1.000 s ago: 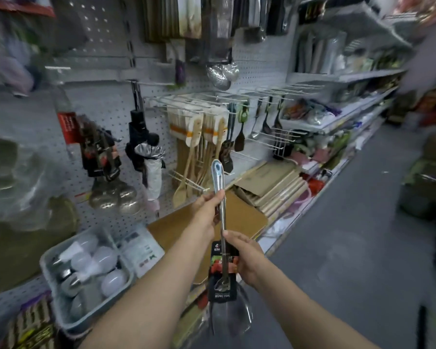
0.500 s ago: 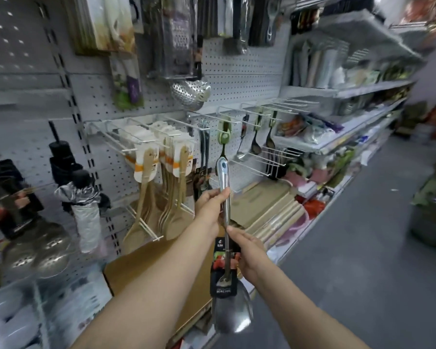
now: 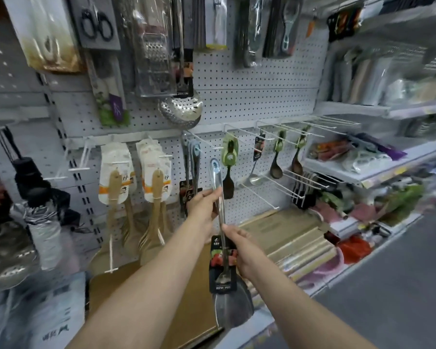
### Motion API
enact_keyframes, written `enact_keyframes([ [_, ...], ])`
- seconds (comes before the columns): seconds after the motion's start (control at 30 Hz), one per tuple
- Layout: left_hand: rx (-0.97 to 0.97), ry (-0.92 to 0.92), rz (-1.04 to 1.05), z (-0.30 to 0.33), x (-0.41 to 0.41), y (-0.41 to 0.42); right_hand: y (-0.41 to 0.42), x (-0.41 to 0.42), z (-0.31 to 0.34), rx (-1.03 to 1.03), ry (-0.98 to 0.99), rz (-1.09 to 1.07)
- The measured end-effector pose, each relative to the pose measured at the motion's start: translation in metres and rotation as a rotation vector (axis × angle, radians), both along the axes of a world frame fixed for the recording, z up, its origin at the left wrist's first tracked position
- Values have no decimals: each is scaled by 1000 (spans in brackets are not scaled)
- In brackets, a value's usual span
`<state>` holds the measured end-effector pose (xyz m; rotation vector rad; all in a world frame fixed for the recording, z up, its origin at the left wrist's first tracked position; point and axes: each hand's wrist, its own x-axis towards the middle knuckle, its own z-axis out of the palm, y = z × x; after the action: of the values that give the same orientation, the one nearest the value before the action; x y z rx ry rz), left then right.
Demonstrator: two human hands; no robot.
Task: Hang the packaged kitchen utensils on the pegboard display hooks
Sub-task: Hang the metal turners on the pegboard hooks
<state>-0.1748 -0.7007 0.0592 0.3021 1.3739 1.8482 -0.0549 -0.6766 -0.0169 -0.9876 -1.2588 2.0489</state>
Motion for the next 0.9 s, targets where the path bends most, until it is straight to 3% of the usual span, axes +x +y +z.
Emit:
enact_keyframes([
  [0.3, -46, 26, 165, -4, 4, 40, 55, 1, -2, 10, 2, 147],
  [0.67, -48, 78, 171, -14, -9, 56, 86, -20, -18, 3, 44, 259],
  [0.9, 63, 135, 219, -35, -21, 62, 100, -35, -32, -14, 87, 303],
])
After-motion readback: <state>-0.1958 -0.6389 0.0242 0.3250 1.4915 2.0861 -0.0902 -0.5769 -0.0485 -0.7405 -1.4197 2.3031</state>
